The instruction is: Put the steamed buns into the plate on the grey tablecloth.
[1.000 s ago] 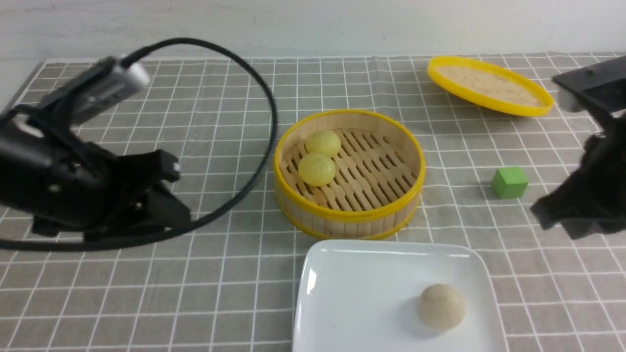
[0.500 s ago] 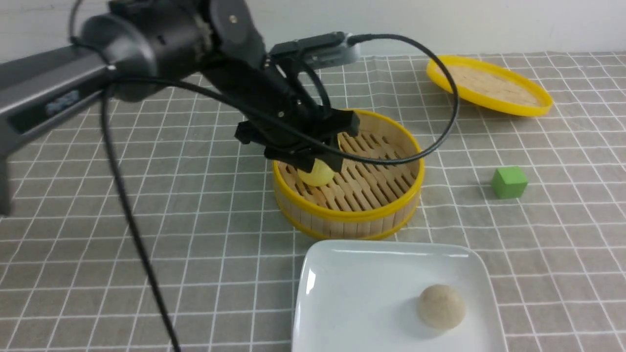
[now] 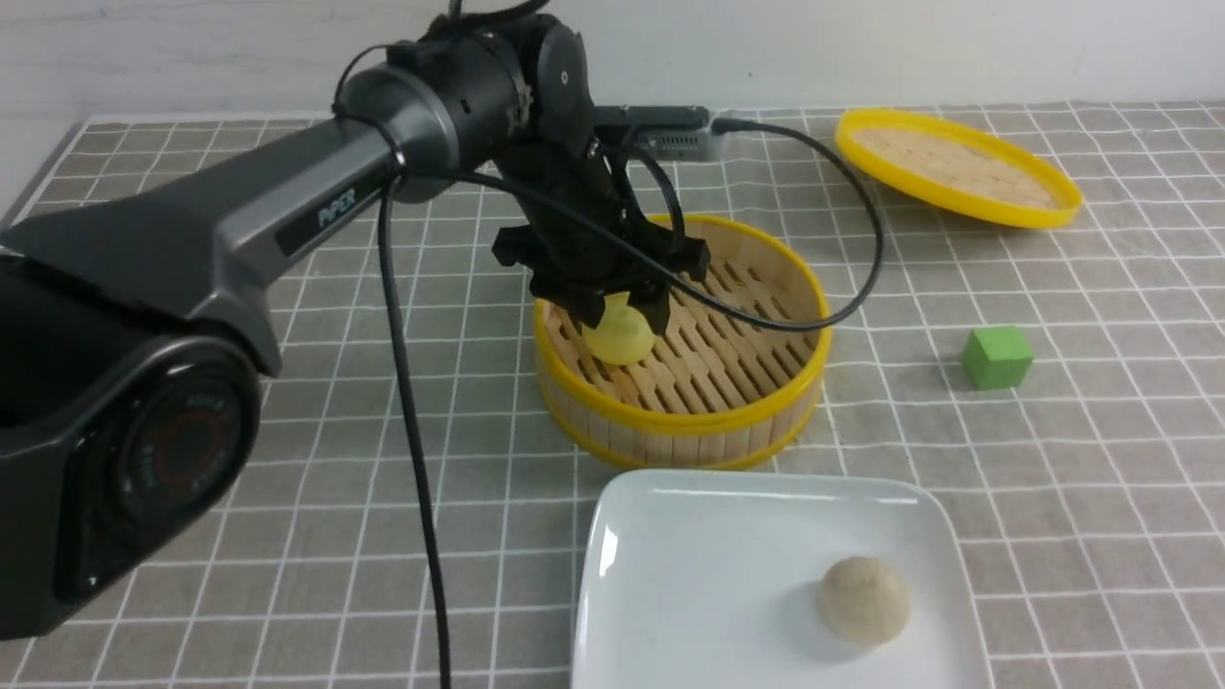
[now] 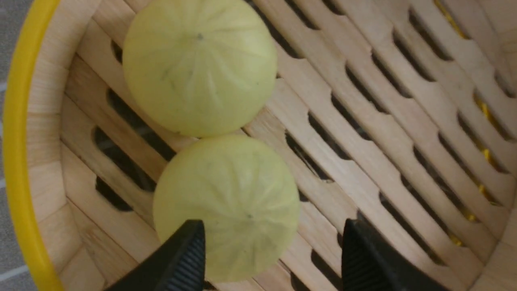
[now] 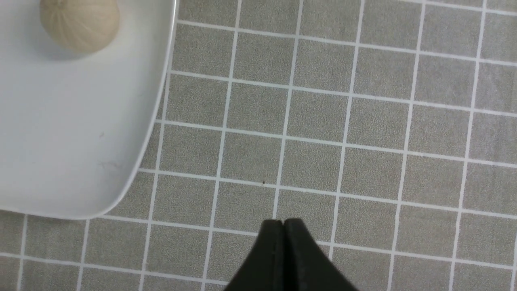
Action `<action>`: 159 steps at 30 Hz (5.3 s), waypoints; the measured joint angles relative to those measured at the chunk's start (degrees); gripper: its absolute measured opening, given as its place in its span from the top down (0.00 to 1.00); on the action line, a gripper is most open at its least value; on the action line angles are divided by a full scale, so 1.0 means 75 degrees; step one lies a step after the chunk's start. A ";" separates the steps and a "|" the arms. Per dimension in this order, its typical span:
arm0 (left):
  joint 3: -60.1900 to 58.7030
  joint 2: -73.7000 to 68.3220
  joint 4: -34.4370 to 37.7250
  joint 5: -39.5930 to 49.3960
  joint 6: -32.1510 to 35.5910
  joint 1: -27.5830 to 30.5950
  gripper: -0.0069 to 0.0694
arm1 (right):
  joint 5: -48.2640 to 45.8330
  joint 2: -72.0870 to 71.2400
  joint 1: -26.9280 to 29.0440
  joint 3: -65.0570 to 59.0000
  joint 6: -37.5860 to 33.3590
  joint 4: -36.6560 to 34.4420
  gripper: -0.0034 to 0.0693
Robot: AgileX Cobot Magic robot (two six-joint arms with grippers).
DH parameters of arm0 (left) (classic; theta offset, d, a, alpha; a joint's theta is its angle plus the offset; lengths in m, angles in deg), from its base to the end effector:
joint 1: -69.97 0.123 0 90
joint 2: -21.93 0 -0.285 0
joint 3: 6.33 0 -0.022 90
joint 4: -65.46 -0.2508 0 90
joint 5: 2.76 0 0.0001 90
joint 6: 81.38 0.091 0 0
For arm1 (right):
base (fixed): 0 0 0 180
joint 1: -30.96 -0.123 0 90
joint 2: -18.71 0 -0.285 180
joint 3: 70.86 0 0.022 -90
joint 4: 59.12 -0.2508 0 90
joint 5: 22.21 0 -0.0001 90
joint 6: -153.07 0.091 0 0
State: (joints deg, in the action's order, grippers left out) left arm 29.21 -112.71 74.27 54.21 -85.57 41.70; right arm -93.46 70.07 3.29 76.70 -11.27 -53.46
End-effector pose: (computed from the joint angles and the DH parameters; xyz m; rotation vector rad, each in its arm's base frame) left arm 0.4246 -0.2416 0.2255 0.4991 2.7142 -0.3580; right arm 0.0989 0.0423 0.3124 -0.2972 2.6827 0.0942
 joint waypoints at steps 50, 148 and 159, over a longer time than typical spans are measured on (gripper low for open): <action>-0.5244 0.3045 0.0760 -0.1646 -0.0230 -0.1872 0.40 | 0.0868 -0.0014 0.0000 0.0000 0.0062 -0.0031 0.96; -0.6174 0.4940 -0.0454 -0.1749 -0.1804 -0.3288 0.37 | 0.3343 -0.4725 0.0000 -0.1631 0.0173 -0.0387 0.91; -0.6143 0.5404 -0.1271 -0.1506 -0.2468 -0.3288 0.77 | 0.5193 -0.4823 0.0000 -0.2848 0.0206 0.0147 0.90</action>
State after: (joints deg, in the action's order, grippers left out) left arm -16.86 -72.18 64.74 42.92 -104.08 17.04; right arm -54.51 33.90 3.29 55.34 -9.73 -52.36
